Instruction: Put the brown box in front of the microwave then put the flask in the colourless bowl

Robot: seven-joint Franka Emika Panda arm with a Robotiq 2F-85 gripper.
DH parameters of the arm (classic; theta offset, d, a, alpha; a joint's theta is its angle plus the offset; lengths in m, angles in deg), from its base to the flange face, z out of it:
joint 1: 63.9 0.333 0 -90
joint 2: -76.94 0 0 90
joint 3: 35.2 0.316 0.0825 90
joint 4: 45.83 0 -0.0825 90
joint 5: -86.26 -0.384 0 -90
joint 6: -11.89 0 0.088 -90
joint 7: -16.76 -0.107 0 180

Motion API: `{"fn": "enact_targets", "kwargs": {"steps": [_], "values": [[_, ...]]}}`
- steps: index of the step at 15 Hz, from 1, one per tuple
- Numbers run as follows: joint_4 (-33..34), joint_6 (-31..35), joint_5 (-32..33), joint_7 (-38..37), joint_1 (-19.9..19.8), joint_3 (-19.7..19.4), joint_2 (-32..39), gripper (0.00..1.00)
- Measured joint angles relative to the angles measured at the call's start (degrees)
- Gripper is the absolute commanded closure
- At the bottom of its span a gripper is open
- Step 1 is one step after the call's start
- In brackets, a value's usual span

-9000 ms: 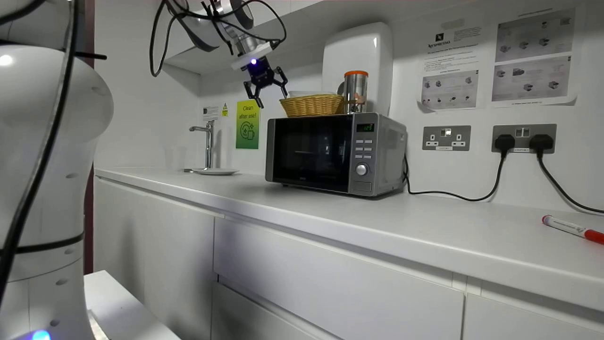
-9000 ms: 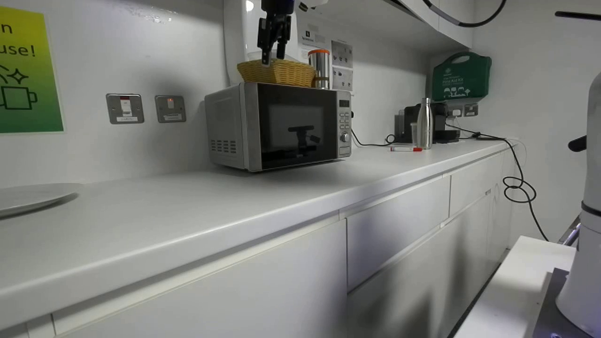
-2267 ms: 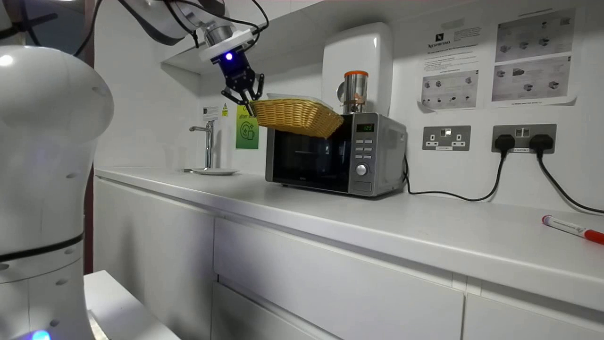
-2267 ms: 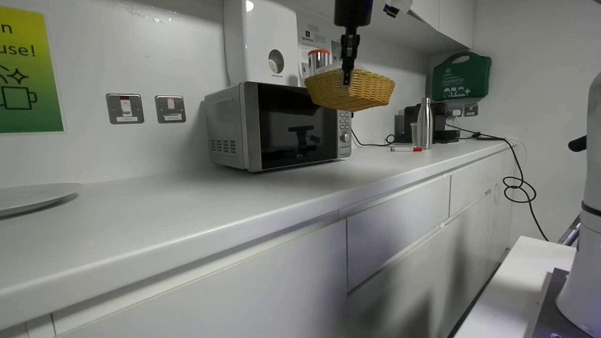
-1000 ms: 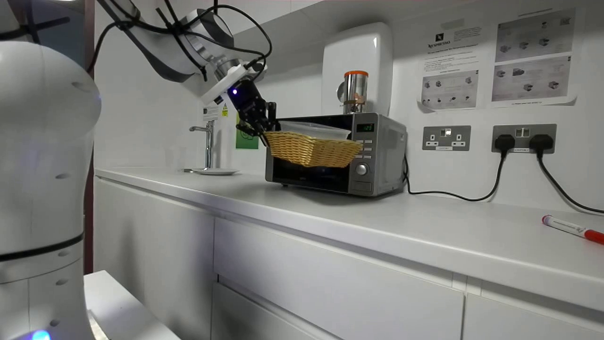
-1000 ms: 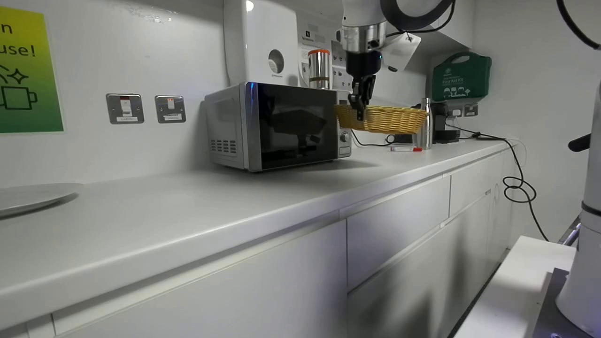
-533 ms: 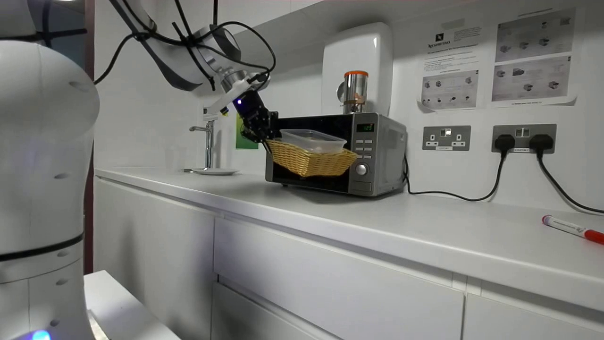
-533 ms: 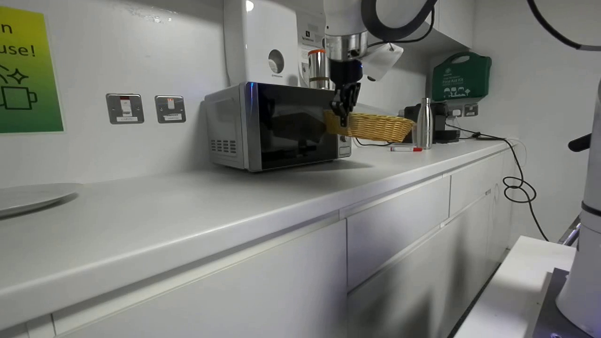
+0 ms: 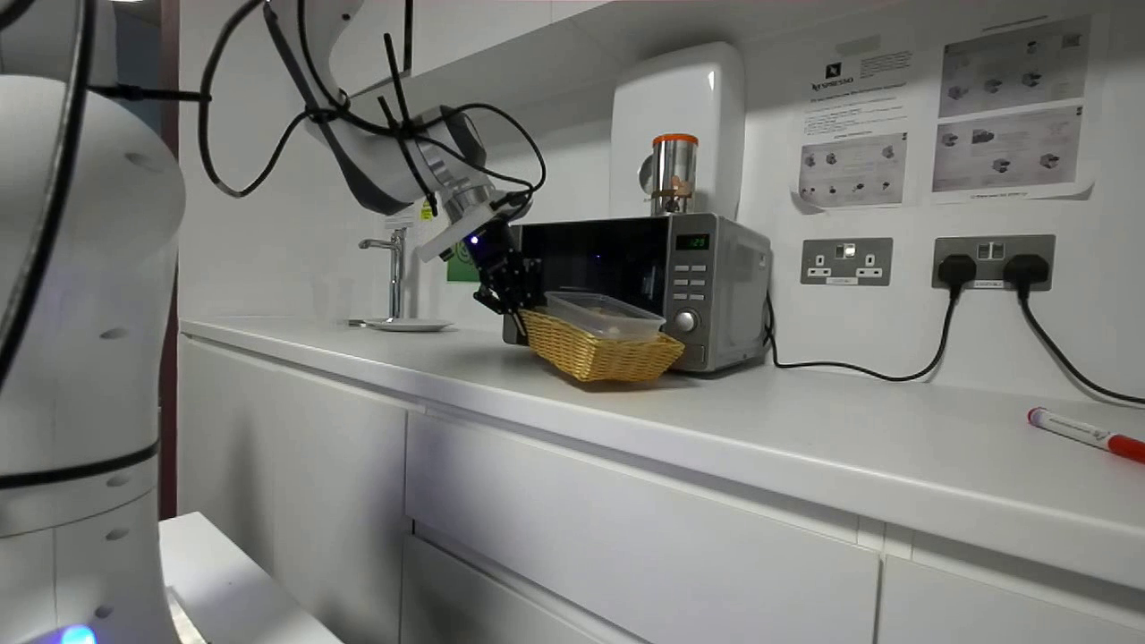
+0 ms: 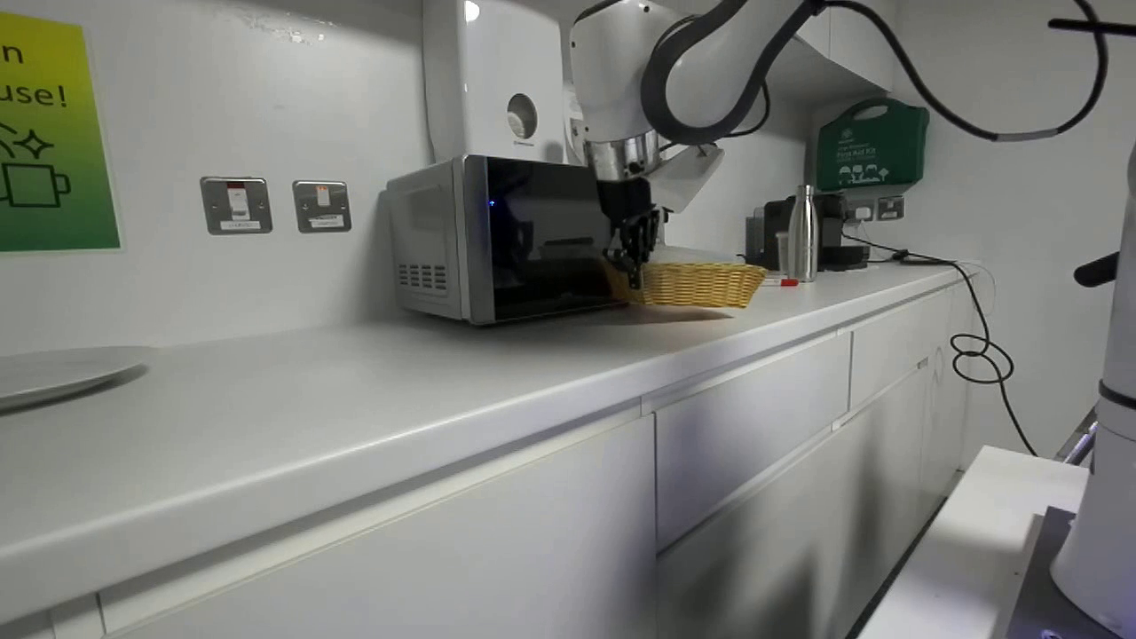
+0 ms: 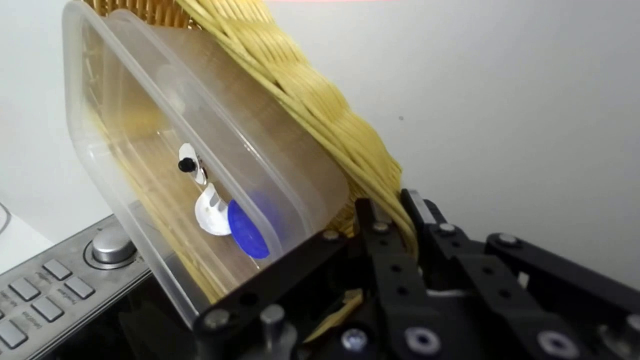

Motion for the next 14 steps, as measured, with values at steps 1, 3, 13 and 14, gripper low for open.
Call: {"fn": "enact_targets", "kwargs": {"steps": [1,3,13,14], "values": [[0.7,0.0,0.8,-0.5,0.1,0.0,1.2,0.97],[2.3,0.0,2.0,-1.2,0.5,-0.1,3.3,0.97],[2.2,3.6,4.4,3.4,4.5,-1.2,4.9,0.97],[1.5,4.2,4.1,5.0,4.9,-1.4,4.5,0.97]]}}
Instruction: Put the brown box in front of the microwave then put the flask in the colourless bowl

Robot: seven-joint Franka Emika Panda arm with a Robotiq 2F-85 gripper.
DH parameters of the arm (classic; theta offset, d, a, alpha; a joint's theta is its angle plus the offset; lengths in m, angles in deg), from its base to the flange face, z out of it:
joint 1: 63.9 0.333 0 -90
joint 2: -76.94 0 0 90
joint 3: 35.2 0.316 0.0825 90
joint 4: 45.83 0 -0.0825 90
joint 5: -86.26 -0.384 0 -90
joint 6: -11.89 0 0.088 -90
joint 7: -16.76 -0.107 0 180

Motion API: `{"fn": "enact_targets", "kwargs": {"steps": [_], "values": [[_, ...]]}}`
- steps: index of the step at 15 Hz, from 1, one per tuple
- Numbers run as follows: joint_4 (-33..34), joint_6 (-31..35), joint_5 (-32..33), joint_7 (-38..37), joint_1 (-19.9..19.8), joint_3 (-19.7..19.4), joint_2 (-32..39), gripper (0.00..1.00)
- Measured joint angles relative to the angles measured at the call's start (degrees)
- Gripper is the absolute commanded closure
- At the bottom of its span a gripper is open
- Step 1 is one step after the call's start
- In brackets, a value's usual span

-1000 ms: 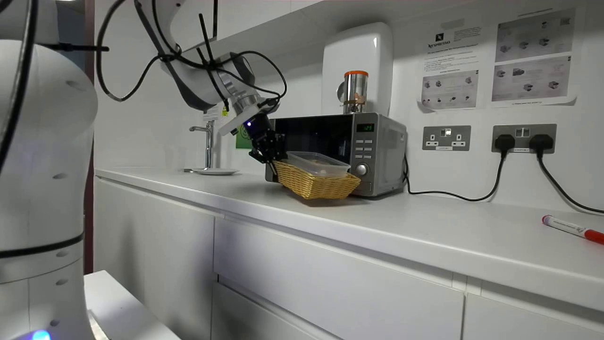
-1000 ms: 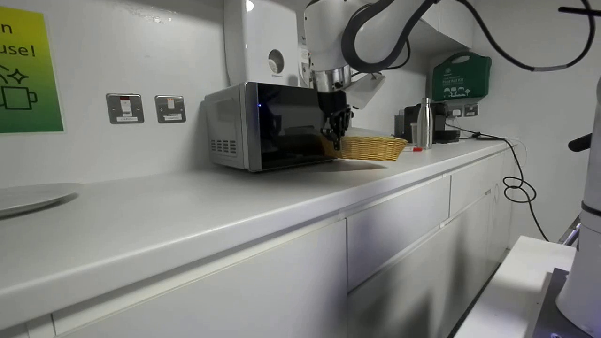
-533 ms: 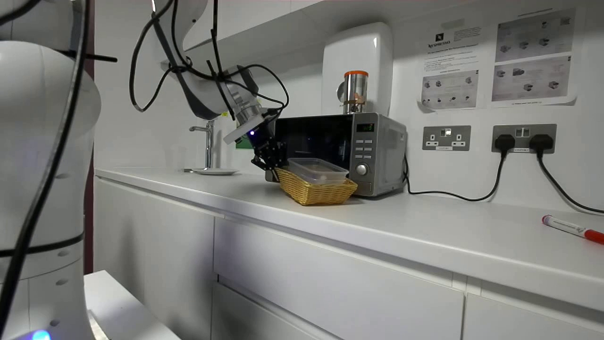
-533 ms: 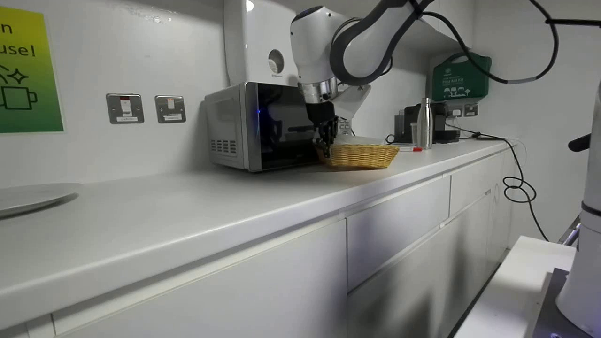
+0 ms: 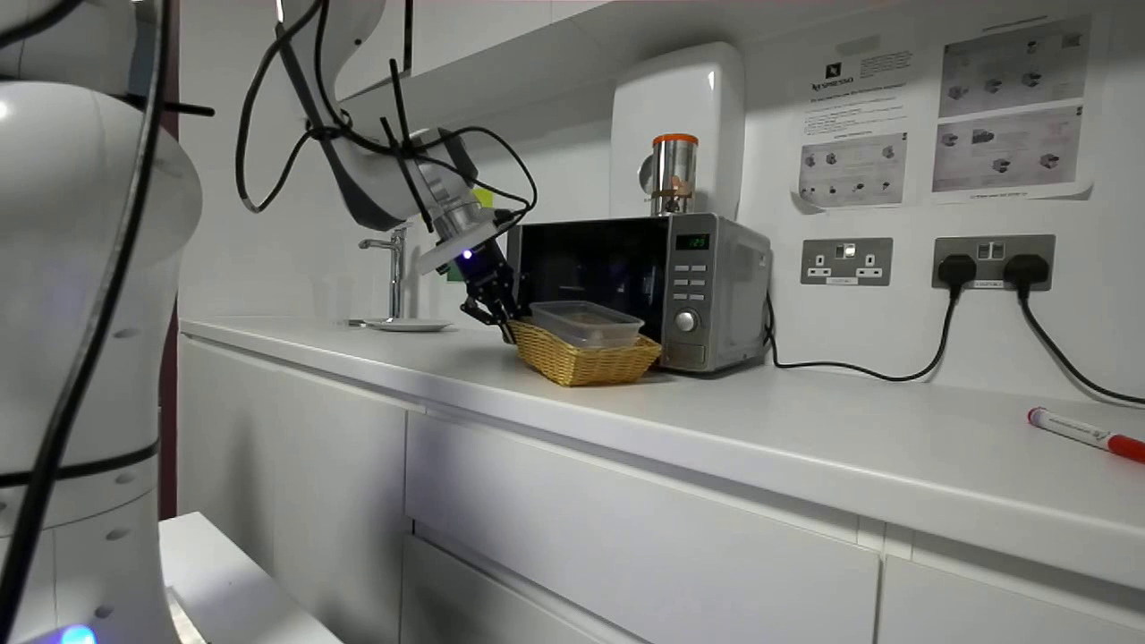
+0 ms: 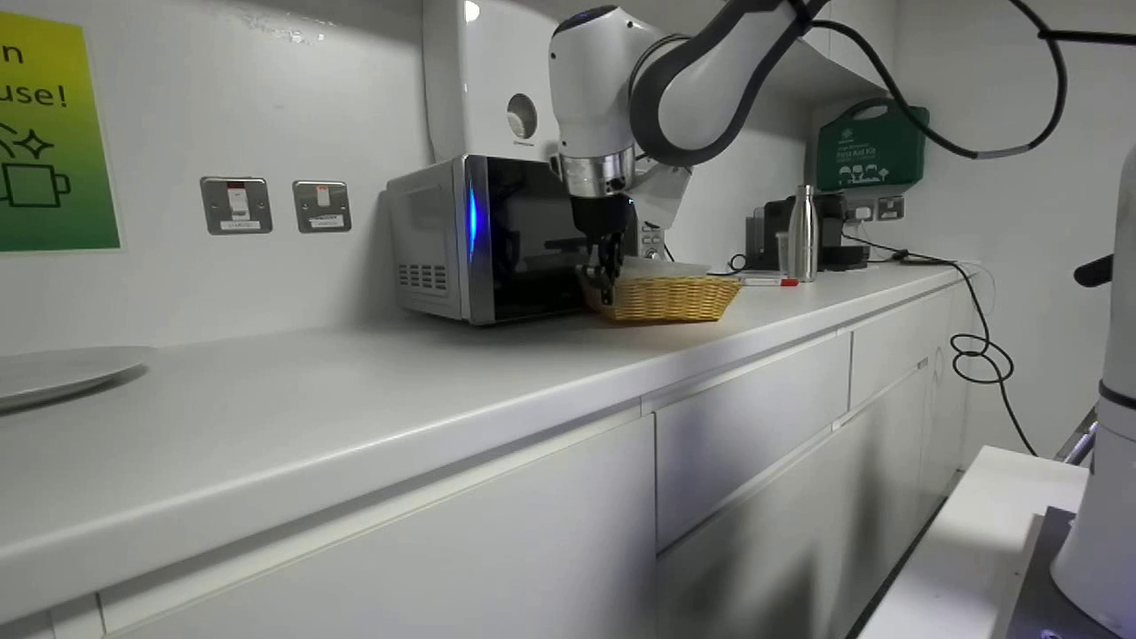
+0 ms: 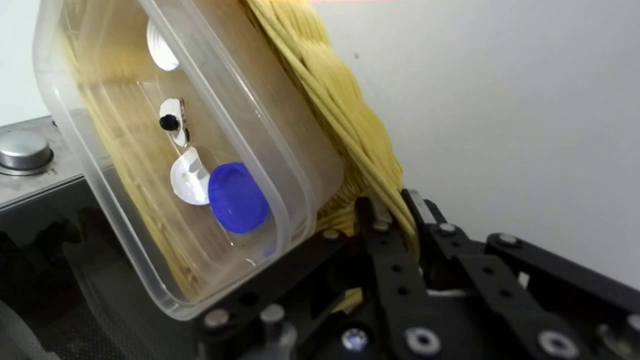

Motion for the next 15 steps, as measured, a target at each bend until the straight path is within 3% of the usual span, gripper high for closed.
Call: {"fn": "enact_targets", "kwargs": {"steps": [7,8,9,15], "values": [[-3.2,1.6,-6.8,13.8,0.2,-1.5,-4.5,0.97],[-3.5,1.6,-7.5,14.9,0.2,-1.7,-5.2,0.63],[-3.7,1.6,-8.1,15.8,0.2,-1.8,-5.7,0.61],[-4.1,1.5,-10.5,18.5,0.2,-2.2,-7.3,0.16]]}}
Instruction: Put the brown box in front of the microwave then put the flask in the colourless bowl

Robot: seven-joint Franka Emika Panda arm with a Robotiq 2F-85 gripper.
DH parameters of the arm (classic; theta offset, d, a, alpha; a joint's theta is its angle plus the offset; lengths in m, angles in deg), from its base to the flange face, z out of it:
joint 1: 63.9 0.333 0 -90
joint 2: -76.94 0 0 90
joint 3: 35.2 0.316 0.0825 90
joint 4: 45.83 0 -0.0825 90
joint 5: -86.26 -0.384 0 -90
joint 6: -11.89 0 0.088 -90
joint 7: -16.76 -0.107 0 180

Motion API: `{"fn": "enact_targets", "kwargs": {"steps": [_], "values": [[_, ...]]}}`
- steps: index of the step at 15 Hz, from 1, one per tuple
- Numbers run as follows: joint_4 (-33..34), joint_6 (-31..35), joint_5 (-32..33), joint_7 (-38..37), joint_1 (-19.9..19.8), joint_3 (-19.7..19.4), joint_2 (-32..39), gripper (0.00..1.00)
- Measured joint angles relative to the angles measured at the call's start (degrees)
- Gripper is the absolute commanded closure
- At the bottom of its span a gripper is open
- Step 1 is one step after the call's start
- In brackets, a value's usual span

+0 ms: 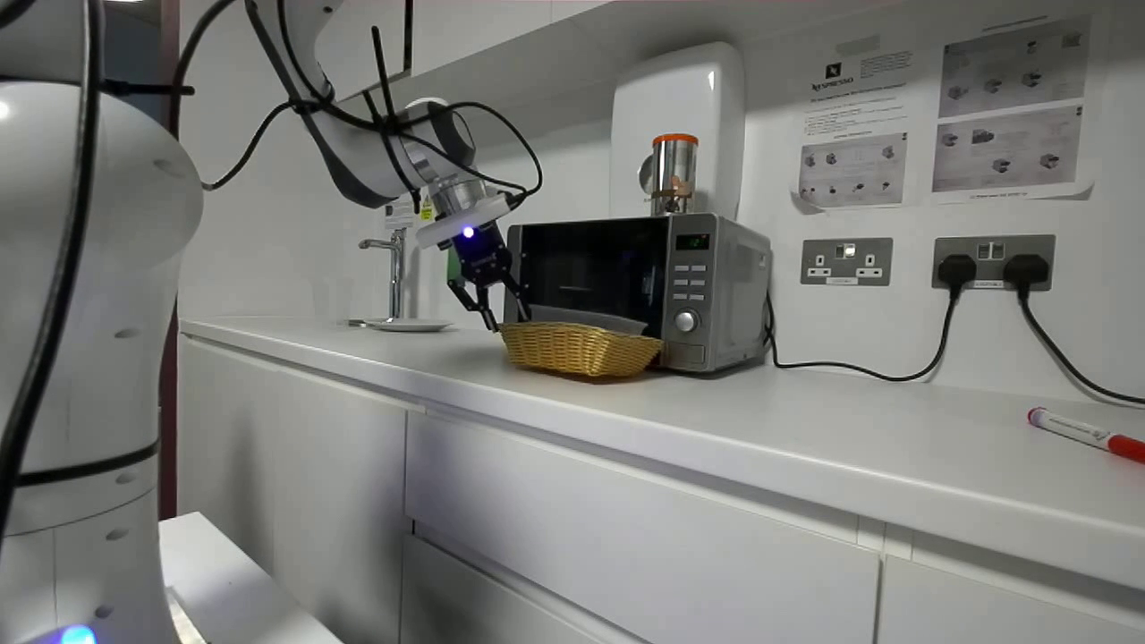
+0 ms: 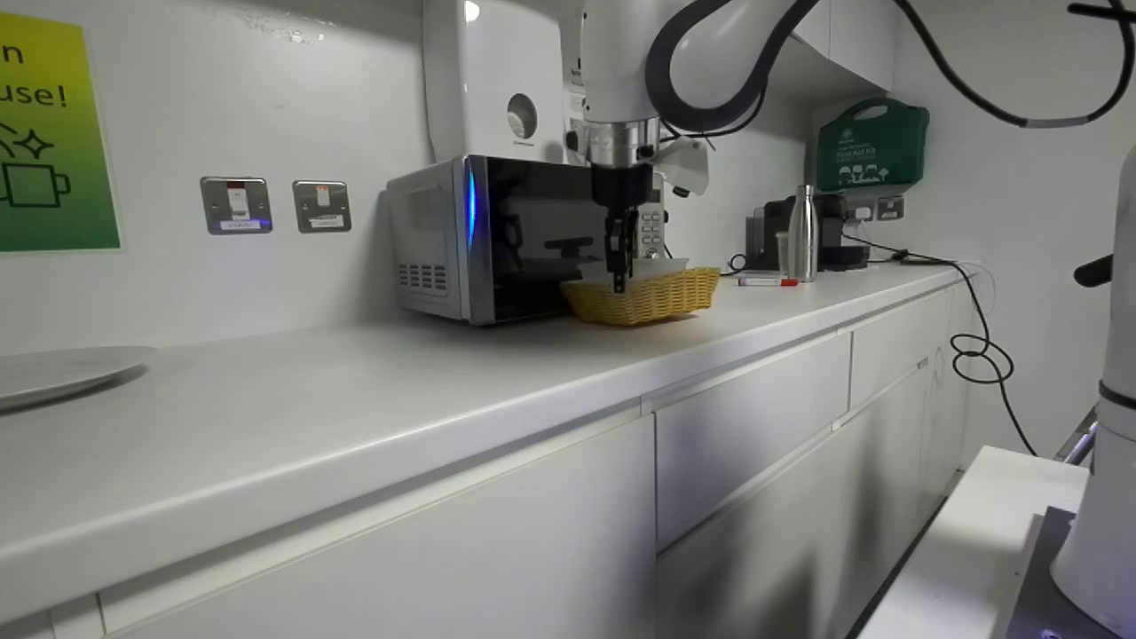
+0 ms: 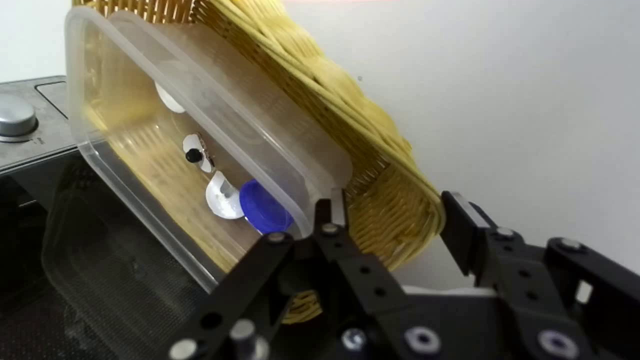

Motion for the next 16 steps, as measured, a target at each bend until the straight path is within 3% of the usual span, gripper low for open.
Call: {"fn": "enact_targets", "kwargs": {"steps": [2,3,6,13,16], "values": [[0.0,0.0,-0.1,0.1,0.0,-0.1,-0.1,0.01],[0.0,-0.1,-0.2,0.1,0.0,-0.1,-0.1,0.0],[0.3,-2.2,-0.3,0.0,0.0,-0.1,-1.1,0.0],[5.9,-20.4,-5.3,0.1,0.3,-0.1,-8.1,0.0],[9.2,-21.9,-5.3,-2.0,0.1,-0.3,-9.5,0.0]]}}
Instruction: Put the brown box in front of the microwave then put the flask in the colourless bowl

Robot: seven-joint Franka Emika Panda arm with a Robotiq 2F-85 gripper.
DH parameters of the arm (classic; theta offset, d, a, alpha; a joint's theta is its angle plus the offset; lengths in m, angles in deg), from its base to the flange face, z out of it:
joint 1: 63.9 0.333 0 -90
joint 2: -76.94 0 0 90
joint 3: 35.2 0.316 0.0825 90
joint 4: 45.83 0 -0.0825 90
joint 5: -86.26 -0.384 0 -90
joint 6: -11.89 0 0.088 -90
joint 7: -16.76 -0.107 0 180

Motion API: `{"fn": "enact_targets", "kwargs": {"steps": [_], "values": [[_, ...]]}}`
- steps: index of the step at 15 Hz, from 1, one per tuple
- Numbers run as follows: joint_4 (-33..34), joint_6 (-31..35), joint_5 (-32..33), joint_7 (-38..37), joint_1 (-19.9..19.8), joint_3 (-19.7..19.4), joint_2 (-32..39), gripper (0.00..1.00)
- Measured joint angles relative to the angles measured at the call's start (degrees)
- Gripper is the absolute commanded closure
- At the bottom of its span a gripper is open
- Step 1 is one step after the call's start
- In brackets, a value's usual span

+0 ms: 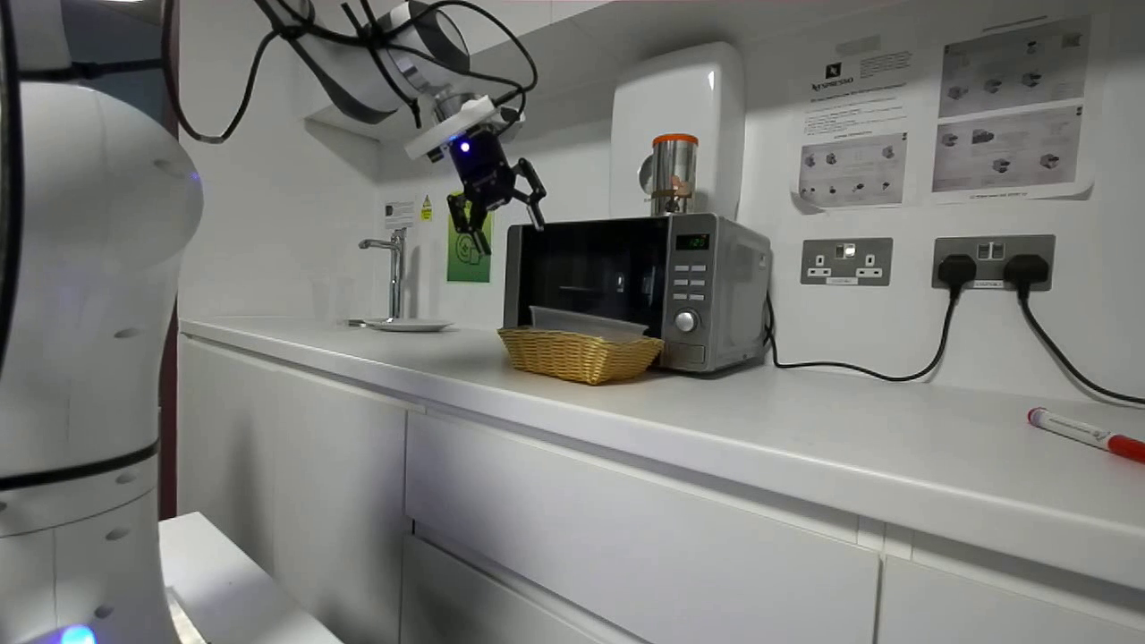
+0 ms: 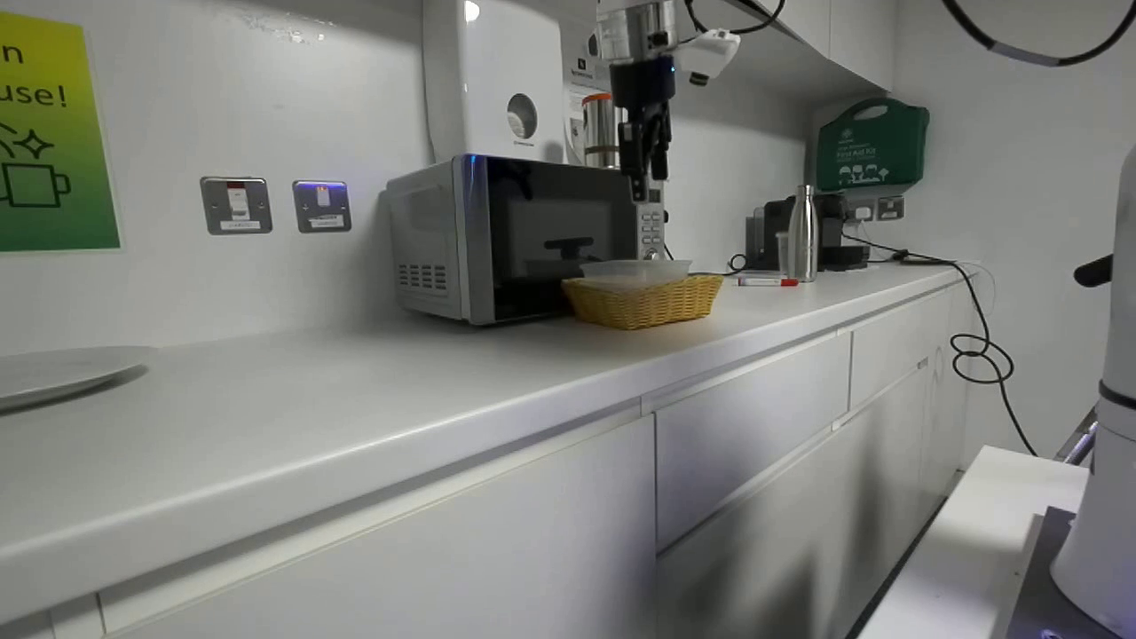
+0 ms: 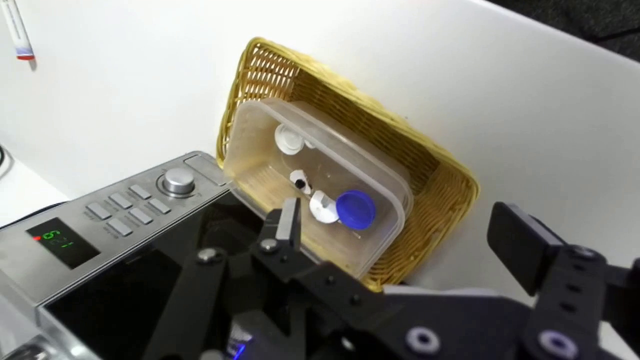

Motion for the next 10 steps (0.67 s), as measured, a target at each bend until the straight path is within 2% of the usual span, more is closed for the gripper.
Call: {"fn": "enact_targets", "kwargs": {"steps": [5,10], "values": [[8.0,2.2,1.5,-8.4,-2.6,-0.2,0.2,0.0],[12.5,9.3,8.4,-21.3,-6.6,0.2,2.7,0.0]]}}
